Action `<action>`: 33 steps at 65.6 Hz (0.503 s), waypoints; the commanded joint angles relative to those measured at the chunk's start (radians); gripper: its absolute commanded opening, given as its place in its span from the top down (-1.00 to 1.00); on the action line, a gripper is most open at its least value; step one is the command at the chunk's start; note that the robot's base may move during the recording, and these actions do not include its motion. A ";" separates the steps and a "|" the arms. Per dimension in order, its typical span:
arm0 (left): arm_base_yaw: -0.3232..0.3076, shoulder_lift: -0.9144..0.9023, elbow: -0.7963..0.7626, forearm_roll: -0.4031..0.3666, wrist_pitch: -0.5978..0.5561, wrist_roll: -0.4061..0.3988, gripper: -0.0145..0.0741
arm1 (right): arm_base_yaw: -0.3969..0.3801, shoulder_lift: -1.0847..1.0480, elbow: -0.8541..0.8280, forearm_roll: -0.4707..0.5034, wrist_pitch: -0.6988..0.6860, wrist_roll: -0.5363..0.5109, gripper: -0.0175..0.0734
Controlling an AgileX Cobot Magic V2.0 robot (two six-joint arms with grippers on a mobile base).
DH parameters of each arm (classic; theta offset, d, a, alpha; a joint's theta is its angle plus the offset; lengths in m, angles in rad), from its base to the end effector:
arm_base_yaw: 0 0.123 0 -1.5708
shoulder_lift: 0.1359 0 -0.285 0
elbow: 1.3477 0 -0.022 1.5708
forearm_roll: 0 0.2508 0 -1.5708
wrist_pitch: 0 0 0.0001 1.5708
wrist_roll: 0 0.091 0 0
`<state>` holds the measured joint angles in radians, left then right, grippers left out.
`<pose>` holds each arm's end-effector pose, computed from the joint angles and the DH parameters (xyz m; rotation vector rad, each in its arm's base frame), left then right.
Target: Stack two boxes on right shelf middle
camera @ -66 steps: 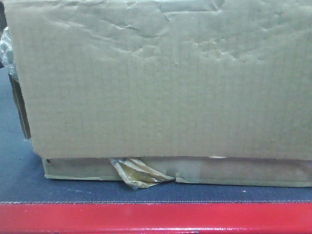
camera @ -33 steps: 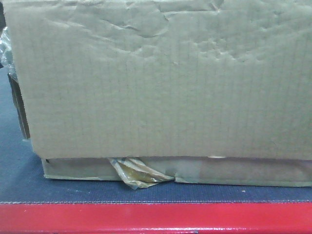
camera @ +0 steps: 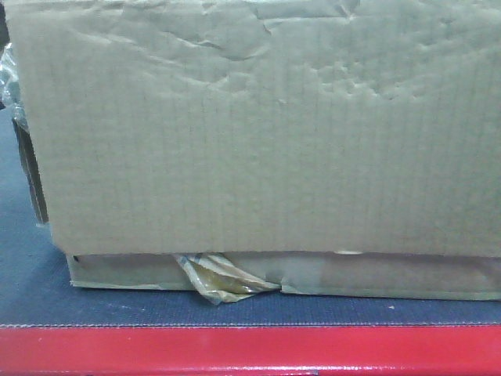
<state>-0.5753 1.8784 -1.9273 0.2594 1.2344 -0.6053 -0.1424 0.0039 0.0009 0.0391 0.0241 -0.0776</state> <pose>0.3549 -0.2039 0.3580 -0.0041 2.6056 -0.0602 0.0562 -0.0080 0.2105 0.0779 1.5122 -0.1443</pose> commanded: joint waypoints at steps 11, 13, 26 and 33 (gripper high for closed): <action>0.002 -0.007 0.021 -0.010 -0.028 -0.001 0.92 | 0.001 -0.004 -0.001 0.004 -0.018 0.001 0.97; 0.002 -0.007 0.021 -0.010 -0.028 -0.001 0.92 | 0.001 -0.004 -0.001 0.004 -0.018 0.001 0.97; 0.002 -0.007 0.021 -0.010 -0.028 -0.001 0.71 | 0.001 -0.004 -0.001 0.004 -0.018 0.001 0.97; 0.002 -0.007 0.021 -0.015 -0.026 -0.001 0.31 | 0.001 -0.004 -0.001 0.004 -0.018 0.001 0.97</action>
<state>-0.5753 1.8804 -1.9023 0.2534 1.2228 -0.6030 -0.1424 0.0039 0.0009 0.0391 0.0241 -0.0776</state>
